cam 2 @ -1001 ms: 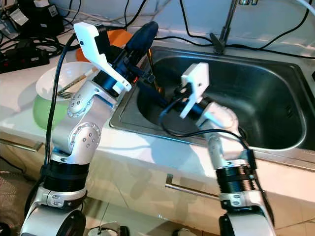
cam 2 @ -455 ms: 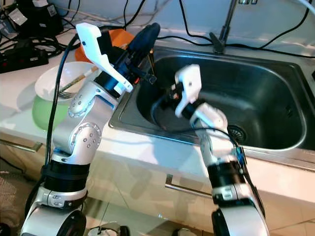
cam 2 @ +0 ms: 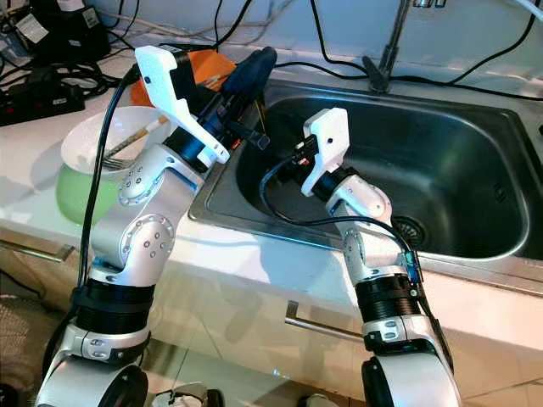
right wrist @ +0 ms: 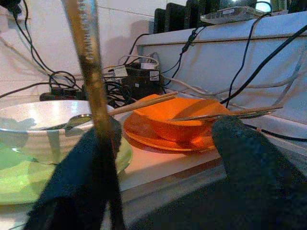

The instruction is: Kitchen organization

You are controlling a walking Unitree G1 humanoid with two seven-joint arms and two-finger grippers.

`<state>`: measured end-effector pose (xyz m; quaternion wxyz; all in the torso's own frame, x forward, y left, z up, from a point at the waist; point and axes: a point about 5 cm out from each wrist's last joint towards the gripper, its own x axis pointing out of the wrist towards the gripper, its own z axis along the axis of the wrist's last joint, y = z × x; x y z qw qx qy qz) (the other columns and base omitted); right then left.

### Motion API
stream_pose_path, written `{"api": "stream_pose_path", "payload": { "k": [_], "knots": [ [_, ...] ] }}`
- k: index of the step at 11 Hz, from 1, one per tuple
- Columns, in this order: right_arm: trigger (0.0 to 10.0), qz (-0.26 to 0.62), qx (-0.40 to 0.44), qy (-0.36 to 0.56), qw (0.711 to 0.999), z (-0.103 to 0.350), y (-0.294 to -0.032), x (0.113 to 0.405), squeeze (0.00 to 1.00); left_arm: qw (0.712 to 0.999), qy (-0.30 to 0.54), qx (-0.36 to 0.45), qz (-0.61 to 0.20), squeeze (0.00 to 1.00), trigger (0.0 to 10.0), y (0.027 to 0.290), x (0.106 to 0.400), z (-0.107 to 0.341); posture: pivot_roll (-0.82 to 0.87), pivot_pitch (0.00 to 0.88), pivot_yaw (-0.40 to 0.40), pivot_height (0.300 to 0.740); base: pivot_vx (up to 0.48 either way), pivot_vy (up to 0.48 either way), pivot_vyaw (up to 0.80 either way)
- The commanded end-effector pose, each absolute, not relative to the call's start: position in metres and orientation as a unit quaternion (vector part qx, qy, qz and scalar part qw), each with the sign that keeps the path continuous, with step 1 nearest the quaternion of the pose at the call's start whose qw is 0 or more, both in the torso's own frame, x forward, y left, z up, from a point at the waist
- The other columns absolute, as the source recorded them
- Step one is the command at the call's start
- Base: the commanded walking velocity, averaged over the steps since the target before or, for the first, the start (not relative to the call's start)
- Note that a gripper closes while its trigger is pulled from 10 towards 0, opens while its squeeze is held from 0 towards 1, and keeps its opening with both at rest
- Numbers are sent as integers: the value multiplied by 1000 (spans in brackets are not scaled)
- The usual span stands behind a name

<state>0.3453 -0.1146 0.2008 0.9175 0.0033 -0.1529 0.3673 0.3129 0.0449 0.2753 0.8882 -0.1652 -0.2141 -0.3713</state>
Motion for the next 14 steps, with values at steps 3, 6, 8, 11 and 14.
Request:
{"api": "stream_pose_path", "payload": {
  "k": [3,6,8,11,14],
  "knots": [
    [0,372,5,-162,914,204,-114,346,0,882,-220,-166,-382,0,10000,43,309,278,114,40,62,740,0,0,0],
    [0,378,5,-162,911,204,-113,346,0,882,-222,-164,-381,0,10000,43,309,278,116,34,59,740,0,0,0],
    [0,379,5,-161,912,203,-113,346,0,882,-225,-164,-381,0,10000,43,309,279,117,30,58,740,0,0,0],
    [0,382,5,-159,910,203,-112,347,0,883,-229,-166,-376,0,10000,45,310,282,126,34,49,740,0,0,0],
    [0,383,5,-159,910,204,-112,348,0,884,-229,-165,-372,0,10000,45,311,282,125,36,47,740,0,0,0]
  ]
}}
